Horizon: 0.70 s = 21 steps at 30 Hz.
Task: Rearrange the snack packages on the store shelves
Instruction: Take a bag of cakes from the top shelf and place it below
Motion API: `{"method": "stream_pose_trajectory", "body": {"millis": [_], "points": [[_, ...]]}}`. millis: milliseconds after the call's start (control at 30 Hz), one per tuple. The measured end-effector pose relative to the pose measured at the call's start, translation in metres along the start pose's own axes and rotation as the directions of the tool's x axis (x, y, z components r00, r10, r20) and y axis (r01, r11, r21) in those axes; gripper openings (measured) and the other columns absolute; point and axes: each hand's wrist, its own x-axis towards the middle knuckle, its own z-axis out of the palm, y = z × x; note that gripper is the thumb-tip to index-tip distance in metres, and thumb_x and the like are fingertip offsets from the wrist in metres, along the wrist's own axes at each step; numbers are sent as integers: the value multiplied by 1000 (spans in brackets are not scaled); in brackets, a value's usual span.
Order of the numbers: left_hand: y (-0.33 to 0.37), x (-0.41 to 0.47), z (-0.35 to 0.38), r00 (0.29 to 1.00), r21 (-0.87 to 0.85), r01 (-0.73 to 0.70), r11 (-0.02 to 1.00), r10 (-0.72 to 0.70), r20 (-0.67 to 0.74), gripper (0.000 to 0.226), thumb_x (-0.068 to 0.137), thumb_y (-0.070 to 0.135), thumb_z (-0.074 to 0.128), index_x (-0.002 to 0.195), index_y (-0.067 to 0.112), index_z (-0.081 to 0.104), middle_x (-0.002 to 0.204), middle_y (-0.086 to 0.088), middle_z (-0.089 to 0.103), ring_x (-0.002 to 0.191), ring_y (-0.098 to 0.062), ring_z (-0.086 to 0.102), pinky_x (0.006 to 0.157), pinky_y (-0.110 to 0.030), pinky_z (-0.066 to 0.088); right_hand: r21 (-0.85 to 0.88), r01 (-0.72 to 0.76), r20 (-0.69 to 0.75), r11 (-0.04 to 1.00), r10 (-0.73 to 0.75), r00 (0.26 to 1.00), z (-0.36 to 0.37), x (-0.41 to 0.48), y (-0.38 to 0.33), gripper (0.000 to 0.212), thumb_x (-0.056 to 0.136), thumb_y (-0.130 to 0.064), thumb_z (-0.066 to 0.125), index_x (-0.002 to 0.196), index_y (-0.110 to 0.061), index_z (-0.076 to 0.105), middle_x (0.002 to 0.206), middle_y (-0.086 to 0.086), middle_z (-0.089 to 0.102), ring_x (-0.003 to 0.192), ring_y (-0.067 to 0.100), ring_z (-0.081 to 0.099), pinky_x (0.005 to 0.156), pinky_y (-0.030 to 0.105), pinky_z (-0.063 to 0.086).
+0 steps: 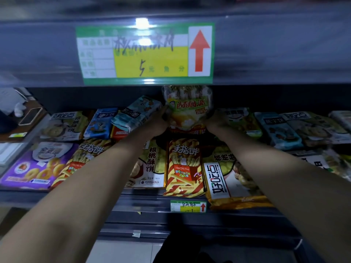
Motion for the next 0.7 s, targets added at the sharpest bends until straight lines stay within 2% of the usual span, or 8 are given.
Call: {"method": "stream_pose_trajectory", "body": {"millis": [100,200,333,433,500,567,633,700], "points": [[4,-8,-4,998,-4,-20,1000,20,-57,50,95,30,50,142,19,37,145,-11,41,130,-29,43,94,-28,40,-64,12,-10,998,-13,1000,-8,-13,0,37,100,-25,45,126,0,49,129,19,53,120,31,52,87,34,44],[13,-22,-8,992,57,-3,998,10,-127,37,95,23,49,128,6,49,129,-15,54,116,-29,52,80,-24,36,-106,85,-22,991,-88,996,-19,-30,2,32,98,-21,47,121,0,54,125,18,57,115,31,54,84,32,45],[32,-55,-13,991,155,-12,988,33,-131,28,95,12,45,116,-3,55,125,-19,55,112,-30,54,79,-26,38,-134,248,61,959,-242,968,-34,-63,3,29,95,-25,51,111,-4,64,115,14,65,104,28,61,72,27,43],[50,-91,-17,991,202,-32,979,58,-122,31,94,17,47,120,3,57,125,-15,57,111,-29,56,86,-29,45,-196,304,146,932,-279,949,-47,-91,-1,35,94,-33,52,115,-7,62,119,11,63,105,28,60,71,24,40],[65,-121,-18,990,227,-49,973,77,-115,32,94,16,48,123,6,56,123,-16,61,109,-31,58,88,-34,49,-242,332,194,912,-290,937,-56,-111,-4,38,94,-34,54,123,-11,58,124,10,60,110,27,57,73,23,38],[77,-152,-20,988,250,-87,964,116,-105,32,93,12,50,124,4,56,120,-18,62,107,-32,59,85,-32,49,-251,373,228,893,-320,919,-65,-132,-6,43,91,-33,59,129,-13,54,128,9,58,113,27,56,82,25,44],[88,-182,-24,985,263,-101,959,134,-111,33,91,11,53,123,3,56,121,-19,62,109,-33,58,88,-34,48,-292,429,247,855,-366,897,-75,-152,-9,45,89,-34,62,128,-11,55,127,10,58,112,28,56,89,31,49],[97,-208,-31,981,274,-113,955,151,-120,33,89,10,53,121,3,58,120,-19,63,111,-34,58,90,-38,49,-357,478,272,802,-401,875,-85,-172,-14,42,89,-34,62,122,-9,57,121,12,61,107,30,58,89,37,50]]}}
